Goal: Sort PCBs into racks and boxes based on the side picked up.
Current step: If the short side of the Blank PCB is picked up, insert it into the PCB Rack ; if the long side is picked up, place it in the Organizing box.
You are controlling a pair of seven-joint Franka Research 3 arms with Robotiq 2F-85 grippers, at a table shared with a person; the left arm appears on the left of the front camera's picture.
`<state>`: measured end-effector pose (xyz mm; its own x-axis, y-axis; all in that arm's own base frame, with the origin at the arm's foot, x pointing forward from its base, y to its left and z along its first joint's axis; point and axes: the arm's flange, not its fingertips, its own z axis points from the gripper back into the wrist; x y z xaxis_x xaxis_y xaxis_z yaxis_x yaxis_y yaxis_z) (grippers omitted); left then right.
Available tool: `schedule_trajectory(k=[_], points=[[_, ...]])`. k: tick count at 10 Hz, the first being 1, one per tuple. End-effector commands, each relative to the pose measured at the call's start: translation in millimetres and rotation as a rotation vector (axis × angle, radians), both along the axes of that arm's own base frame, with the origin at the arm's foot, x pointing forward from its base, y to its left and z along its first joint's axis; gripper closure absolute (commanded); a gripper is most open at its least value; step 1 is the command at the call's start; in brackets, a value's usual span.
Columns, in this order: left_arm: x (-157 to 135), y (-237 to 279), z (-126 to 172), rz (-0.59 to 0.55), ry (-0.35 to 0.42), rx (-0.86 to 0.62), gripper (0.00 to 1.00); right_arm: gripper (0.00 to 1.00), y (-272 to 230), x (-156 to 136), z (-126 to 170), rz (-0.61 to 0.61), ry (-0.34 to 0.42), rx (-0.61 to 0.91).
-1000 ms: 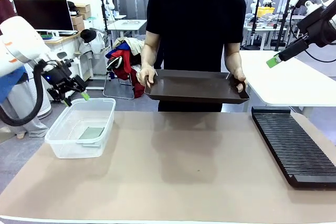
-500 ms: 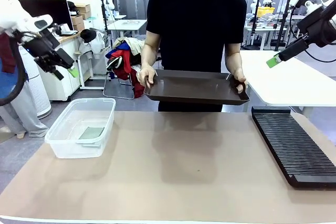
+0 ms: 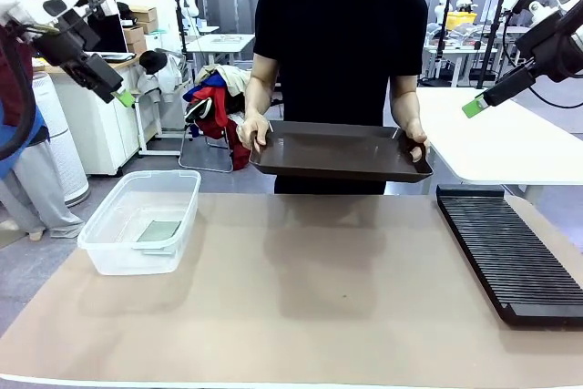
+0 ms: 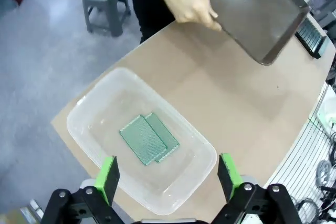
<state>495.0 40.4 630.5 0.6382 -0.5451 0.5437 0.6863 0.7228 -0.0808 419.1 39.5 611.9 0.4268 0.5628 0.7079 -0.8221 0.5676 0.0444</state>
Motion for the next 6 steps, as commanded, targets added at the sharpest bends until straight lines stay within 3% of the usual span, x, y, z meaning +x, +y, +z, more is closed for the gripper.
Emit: schedule_trajectory(k=[1,3,6], points=[[-10,-2,3,-0.149,-0.065,-0.068,0.00,0.00,0,0,-1,0.012,0.000,0.015],[-17,-9,11,-0.250,-0.112,-0.081,0.00,0.00,0,0,-1,0.012,0.000,0.015],[-28,-18,19,-0.416,-0.124,-0.122,0.00,0.00,0,0,-1,0.012,0.000,0.015]])
